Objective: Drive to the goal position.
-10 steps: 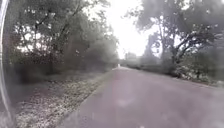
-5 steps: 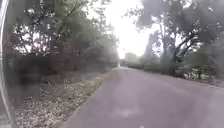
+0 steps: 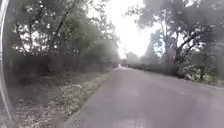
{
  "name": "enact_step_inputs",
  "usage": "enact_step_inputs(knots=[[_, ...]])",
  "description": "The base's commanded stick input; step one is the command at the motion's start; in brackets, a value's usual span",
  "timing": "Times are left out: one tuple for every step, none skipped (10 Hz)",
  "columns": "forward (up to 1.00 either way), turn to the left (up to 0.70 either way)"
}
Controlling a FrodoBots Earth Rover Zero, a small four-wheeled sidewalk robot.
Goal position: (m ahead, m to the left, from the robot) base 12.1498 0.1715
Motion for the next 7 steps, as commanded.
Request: enact_step_inputs(knots=[[0.70,0.01],[0.70,0.01],[0.70,0.01],[0.70,0.01],[0.70,0.01],[0.70,0.01],[0.70,0.01]])
